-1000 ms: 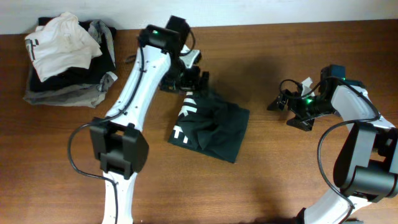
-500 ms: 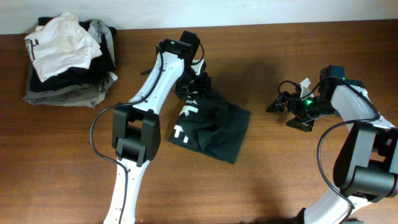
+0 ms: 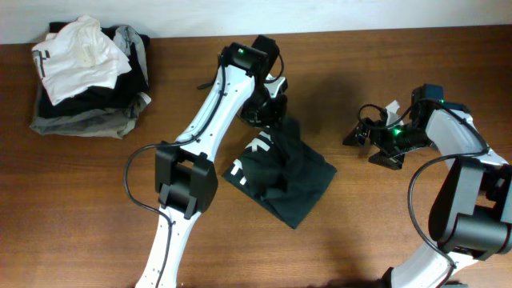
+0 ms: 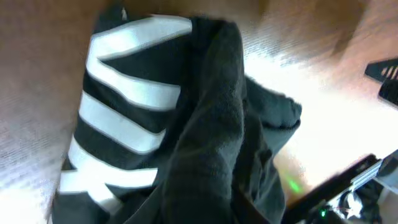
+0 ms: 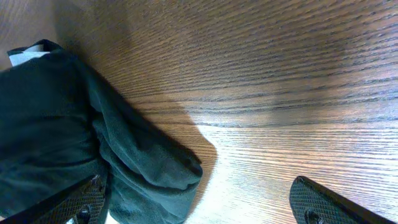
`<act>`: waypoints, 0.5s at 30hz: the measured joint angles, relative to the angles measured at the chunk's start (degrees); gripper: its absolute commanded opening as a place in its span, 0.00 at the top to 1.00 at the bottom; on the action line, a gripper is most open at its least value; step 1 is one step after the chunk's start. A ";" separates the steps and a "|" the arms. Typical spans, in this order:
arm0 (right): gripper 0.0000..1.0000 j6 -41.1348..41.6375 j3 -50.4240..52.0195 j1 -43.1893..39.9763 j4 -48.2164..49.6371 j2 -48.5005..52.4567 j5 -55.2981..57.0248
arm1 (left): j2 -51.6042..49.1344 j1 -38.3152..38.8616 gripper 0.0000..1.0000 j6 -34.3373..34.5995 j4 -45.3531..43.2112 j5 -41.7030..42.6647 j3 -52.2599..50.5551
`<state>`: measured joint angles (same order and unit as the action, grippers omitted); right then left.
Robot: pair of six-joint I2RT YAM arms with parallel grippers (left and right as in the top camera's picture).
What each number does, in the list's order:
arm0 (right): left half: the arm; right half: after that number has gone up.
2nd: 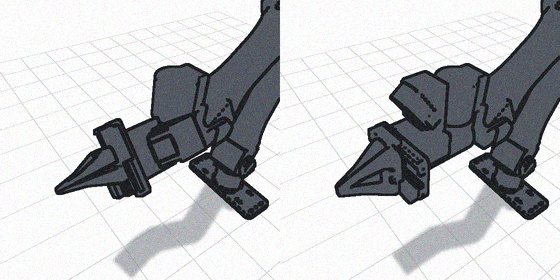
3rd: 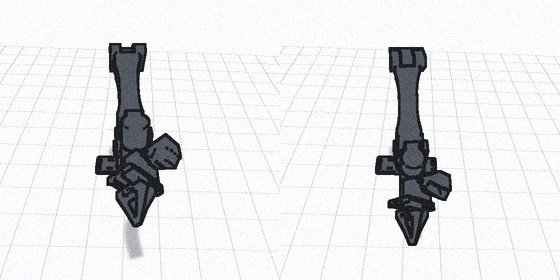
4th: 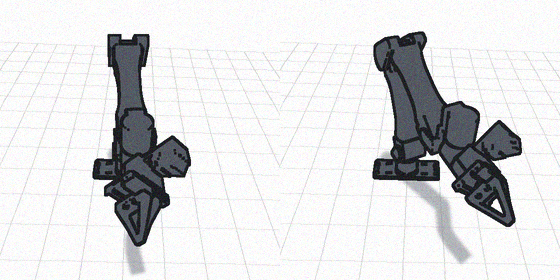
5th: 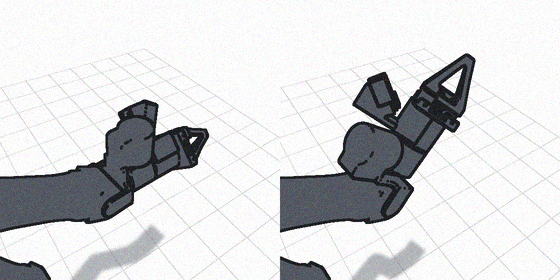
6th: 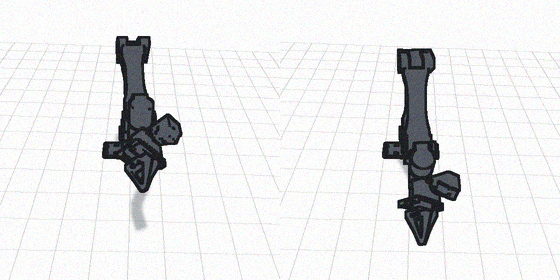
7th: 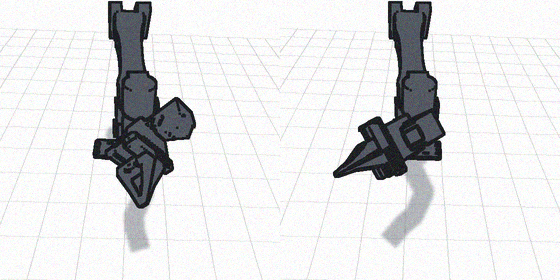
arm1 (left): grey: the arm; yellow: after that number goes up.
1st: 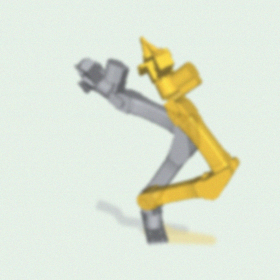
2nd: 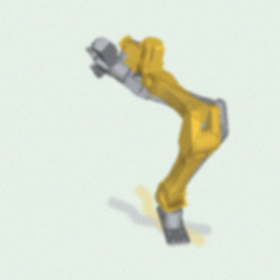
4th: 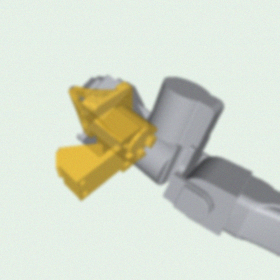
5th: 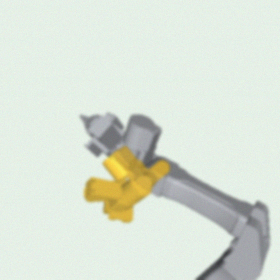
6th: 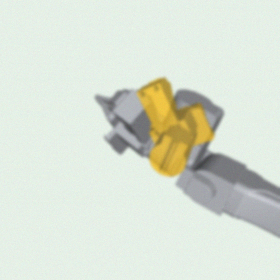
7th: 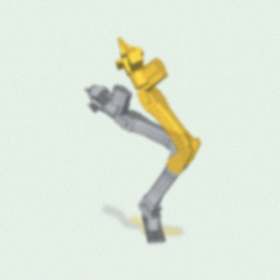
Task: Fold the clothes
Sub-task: 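Fold the left end rightward over the shirt with the left gripper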
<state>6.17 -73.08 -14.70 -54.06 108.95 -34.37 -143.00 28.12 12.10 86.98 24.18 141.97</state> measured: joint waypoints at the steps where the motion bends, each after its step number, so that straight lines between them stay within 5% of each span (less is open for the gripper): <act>1: 0.01 0.07 0.00 0.00 -0.02 0.00 0.00 | 0.00 0.24 0.76 -0.33 1.49 0.02 0.07; 6: 0.01 0.00 0.00 0.00 0.07 0.00 0.00 | 0.00 4.70 0.69 -0.74 6.08 0.02 0.11; 9: 0.01 0.02 0.00 0.00 0.28 0.00 0.00 | 0.00 9.22 0.23 -1.86 6.88 0.07 0.11; 15: 0.01 0.02 0.00 0.00 0.52 0.00 0.00 | 0.00 14.29 0.20 -7.78 8.02 3.52 0.11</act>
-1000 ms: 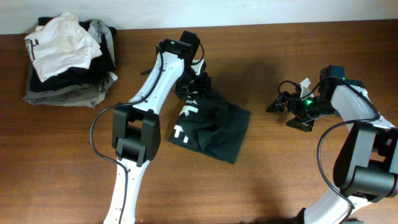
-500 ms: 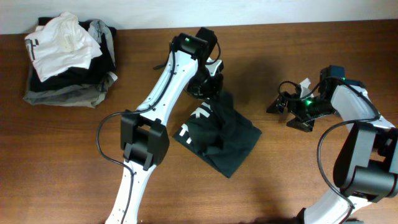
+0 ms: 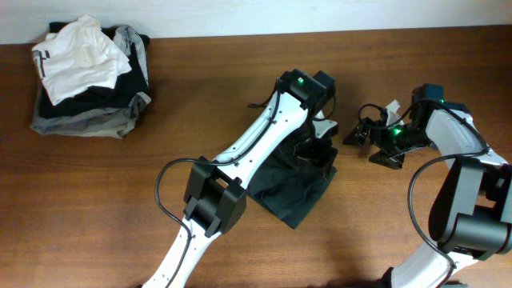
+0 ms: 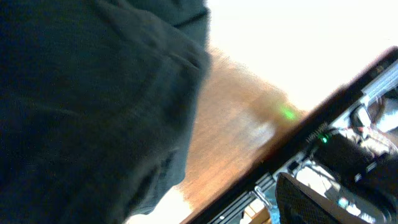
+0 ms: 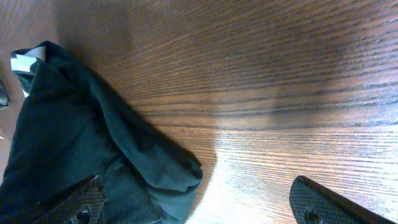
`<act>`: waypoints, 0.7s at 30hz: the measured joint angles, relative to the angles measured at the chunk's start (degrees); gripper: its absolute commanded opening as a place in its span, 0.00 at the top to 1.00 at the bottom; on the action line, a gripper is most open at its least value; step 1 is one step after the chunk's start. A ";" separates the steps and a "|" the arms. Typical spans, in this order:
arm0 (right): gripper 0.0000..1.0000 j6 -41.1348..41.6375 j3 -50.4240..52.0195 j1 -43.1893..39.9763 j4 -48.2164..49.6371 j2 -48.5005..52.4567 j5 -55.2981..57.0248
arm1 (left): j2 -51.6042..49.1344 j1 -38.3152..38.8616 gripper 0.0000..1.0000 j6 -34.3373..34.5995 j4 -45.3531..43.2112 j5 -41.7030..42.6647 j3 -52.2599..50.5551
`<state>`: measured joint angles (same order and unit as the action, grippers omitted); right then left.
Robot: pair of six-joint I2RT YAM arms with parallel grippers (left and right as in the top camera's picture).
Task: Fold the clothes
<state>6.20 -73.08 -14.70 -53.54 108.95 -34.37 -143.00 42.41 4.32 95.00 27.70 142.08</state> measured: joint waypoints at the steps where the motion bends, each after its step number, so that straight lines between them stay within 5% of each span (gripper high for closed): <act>1: 0.01 -0.02 0.00 0.00 0.11 0.00 0.00 | 0.00 -0.09 0.20 -0.96 0.17 0.63 0.11; 7: 0.01 -0.15 -0.02 -1.11 -0.26 0.00 0.02 | -0.02 -4.57 0.16 -6.16 1.77 1.92 8.76; 11: 0.01 -2.21 -0.04 -1.51 -2.05 -0.02 -0.22 | 0.28 -10.91 0.13 -3.89 1.62 -6.73 13.44; 14: 0.01 -3.02 -0.04 -1.51 -2.29 -2.75 -0.24 | 0.37 -18.16 0.06 -1.18 1.60 -12.20 13.46; 21: 0.01 -3.43 -1.14 7.52 -3.30 -15.47 2.25 | 3.21 -30.97 0.10 0.20 1.57 -11.41 5.25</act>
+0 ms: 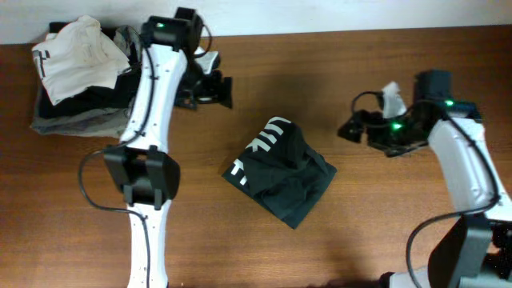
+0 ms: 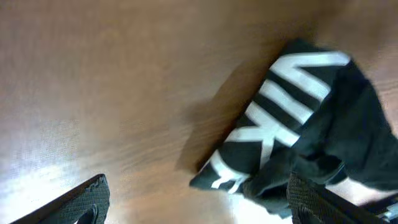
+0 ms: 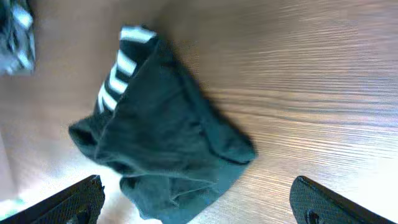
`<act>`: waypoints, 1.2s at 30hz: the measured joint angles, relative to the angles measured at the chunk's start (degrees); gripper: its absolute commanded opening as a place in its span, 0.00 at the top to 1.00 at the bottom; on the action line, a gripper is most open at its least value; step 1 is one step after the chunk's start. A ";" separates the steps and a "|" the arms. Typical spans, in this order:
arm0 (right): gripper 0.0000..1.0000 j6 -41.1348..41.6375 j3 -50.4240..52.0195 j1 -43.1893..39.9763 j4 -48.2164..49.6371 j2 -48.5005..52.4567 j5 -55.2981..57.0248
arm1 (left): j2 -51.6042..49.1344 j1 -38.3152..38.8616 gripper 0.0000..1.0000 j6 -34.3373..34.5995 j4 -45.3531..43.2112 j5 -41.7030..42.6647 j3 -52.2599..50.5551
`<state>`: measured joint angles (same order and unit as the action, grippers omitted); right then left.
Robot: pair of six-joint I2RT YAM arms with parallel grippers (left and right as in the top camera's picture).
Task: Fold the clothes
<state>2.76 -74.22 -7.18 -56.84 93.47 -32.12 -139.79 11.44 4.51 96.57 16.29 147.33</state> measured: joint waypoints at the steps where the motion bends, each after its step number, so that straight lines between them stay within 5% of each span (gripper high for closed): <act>1: 0.01 0.22 0.00 2.03 0.04 0.00 1.03 | 0.63 -0.33 0.09 -0.11 0.11 0.22 -1.27; 10: 0.01 4.04 0.00 12.92 2.67 0.09 9.44 | 26.77 0.98 0.03 -0.15 -1.01 -1.79 -25.70; 17: 0.01 7.34 -0.04 18.01 3.50 0.11 11.58 | 25.97 6.51 0.01 -3.76 -22.21 9.46 -56.15; 28: 0.01 9.46 -0.04 20.37 3.93 0.50 13.31 | 25.88 10.08 0.02 -7.15 -32.85 13.16 -58.42; 30: 0.01 9.49 -0.04 20.37 4.24 1.92 13.51 | 25.88 10.08 0.10 -7.15 -34.42 13.14 -58.42; 33: 0.06 9.99 -0.04 20.37 4.63 5.01 14.01 | 25.88 10.08 0.41 -7.15 -34.97 13.16 -58.42; 36: 0.13 10.71 -0.04 20.37 5.18 5.60 14.16 | 25.88 10.08 0.58 -7.34 -35.17 13.09 -58.42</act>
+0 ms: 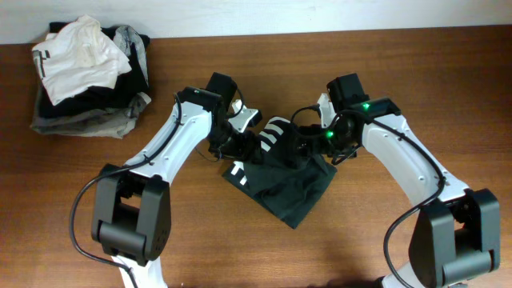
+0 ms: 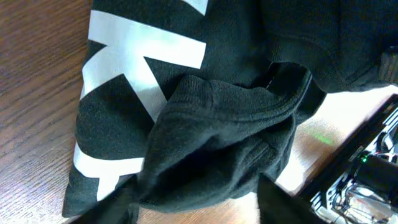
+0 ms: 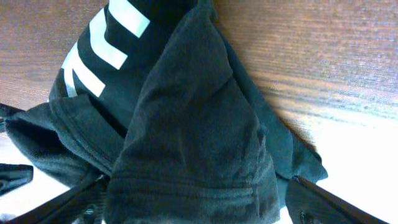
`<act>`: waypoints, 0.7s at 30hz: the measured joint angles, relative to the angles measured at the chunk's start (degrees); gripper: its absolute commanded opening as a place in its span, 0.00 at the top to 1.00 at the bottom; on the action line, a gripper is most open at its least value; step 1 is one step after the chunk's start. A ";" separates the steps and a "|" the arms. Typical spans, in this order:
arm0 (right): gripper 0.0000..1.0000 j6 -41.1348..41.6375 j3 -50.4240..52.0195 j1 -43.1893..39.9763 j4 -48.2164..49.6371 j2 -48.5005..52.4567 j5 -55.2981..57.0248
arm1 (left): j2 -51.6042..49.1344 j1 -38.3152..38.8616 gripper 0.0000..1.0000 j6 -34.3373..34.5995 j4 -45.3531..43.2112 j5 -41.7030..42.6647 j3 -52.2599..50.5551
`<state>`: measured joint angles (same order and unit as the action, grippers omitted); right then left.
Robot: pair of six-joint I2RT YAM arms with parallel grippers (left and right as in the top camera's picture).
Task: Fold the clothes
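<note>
A black garment (image 1: 284,180) with white lettering lies crumpled in the middle of the table. My left gripper (image 1: 242,145) is at its upper left edge. In the left wrist view the left gripper (image 2: 196,202) is open, and a thick fold of the black garment (image 2: 211,137) sits between its fingers (image 2: 283,202). My right gripper (image 1: 308,148) is at the upper right edge. The right gripper (image 3: 193,202) is open wide in its wrist view, with a bunched fold of the garment (image 3: 193,137) filling the gap between its fingers (image 3: 320,202).
A pile of clothes (image 1: 88,76), white on top of black and grey, sits at the back left corner. Bare wooden table (image 1: 400,240) surrounds the garment. The wall edge runs along the back.
My left gripper was open beside the clothes pile at the back left, and the right one hung over the table to the right. Both now straddle folds on the garment's upper edge.
My left gripper was first at the garment's top edge, then at its right edge, while the right gripper stayed open at the right. Then the left was near the pile and the garment lay alone. Now both grippers are on the garment.
</note>
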<state>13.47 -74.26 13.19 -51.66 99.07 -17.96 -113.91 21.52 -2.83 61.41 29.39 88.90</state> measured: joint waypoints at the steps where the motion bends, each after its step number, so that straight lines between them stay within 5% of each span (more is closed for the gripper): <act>1: 0.15 0.20 0.00 0.00 0.11 0.00 0.00 | 0.00 0.00 0.63 0.02 -0.04 0.00 0.00; 4: 0.21 0.24 0.00 0.00 0.35 0.00 0.07 | 0.00 0.00 0.66 0.24 -0.63 0.02 -0.50; 7: 0.50 0.37 0.00 0.00 0.52 0.00 0.15 | 0.00 0.00 0.97 0.39 -1.66 0.02 -2.47; 11: 0.78 0.39 0.00 0.00 0.83 0.00 1.40 | 0.00 0.00 1.00 0.57 -0.79 0.13 -3.45; 16: 0.92 1.75 0.00 -0.31 0.74 0.90 6.80 | 0.00 0.31 1.00 -2.67 5.66 2.27 -3.63; 21: 0.92 1.79 0.00 -3.91 0.74 1.03 8.07 | 0.00 5.77 1.00 -8.41 12.13 3.72 -3.65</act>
<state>15.27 -74.26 9.28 -50.92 100.09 -9.89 -113.91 27.29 -11.25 73.54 33.10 85.25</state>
